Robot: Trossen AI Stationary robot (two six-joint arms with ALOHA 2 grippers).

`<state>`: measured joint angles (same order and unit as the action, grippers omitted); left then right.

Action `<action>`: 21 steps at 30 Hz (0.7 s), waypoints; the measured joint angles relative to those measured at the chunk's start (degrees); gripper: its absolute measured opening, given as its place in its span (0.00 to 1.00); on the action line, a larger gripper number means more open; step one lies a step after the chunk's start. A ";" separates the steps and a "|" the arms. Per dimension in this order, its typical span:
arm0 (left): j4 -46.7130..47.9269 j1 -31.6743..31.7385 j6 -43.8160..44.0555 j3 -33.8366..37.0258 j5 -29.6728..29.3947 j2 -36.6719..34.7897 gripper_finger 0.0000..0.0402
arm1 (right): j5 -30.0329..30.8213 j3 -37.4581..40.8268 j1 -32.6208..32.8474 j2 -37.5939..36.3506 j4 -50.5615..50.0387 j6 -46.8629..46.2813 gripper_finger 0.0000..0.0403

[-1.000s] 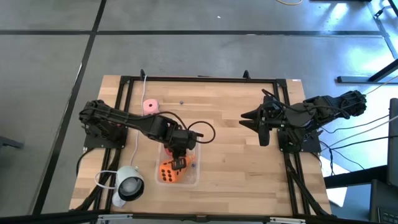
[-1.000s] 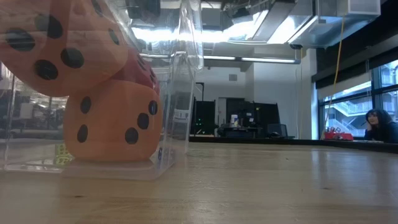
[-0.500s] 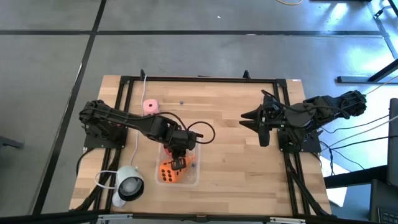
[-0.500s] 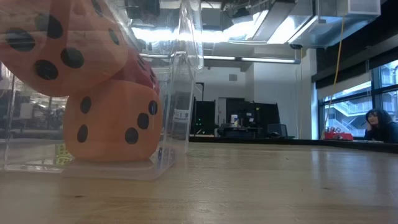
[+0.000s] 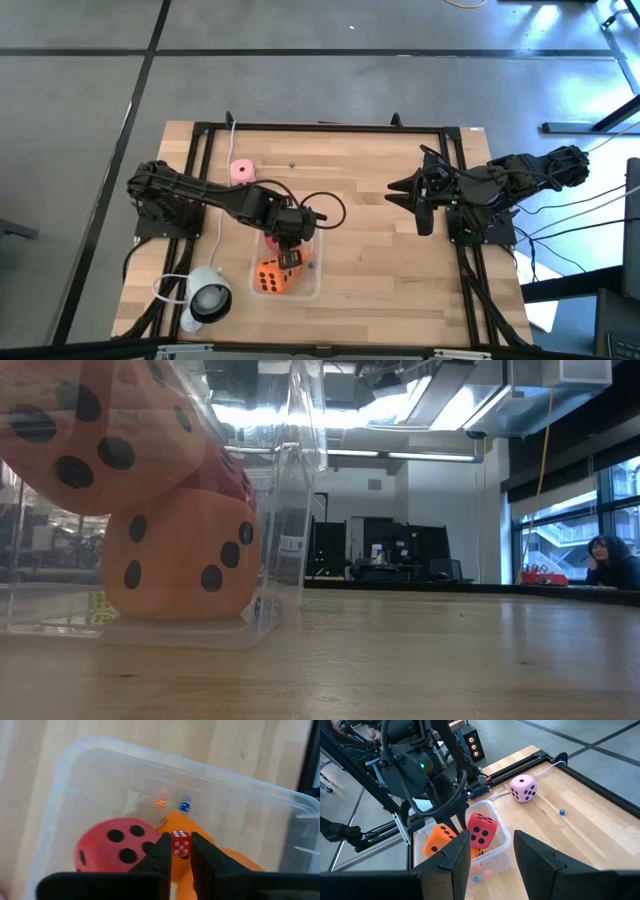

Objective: Pick & Place Dice
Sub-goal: Put the small red die on the bin, then put the small dark blue die on the bin

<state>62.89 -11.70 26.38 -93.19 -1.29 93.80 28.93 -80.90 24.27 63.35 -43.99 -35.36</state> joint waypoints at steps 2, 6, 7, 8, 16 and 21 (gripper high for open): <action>0.09 0.00 -0.03 0.00 -0.59 0.00 0.14 | -0.01 0.00 0.00 0.00 0.00 -0.01 0.37; 0.09 0.14 -1.09 0.00 0.83 0.00 0.24 | -0.02 0.00 0.00 0.00 0.00 -0.02 0.37; 0.09 0.17 -1.77 0.00 1.71 0.00 0.26 | 0.00 0.00 0.00 0.00 -0.02 -0.02 0.37; 0.07 0.17 -2.48 0.00 2.52 0.00 0.29 | -0.02 0.00 -0.01 0.00 -0.01 -0.02 0.37; 0.05 0.07 -4.91 0.00 4.03 -0.02 0.45 | -0.02 0.01 0.00 0.00 -0.37 -0.02 0.37; 0.10 0.16 -2.36 -0.17 0.19 -0.02 0.51 | -0.02 0.00 0.00 0.00 -0.51 -0.02 0.37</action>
<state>62.99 -11.55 24.02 -93.36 -1.10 93.78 28.91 -80.90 24.27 63.35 -44.50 -35.38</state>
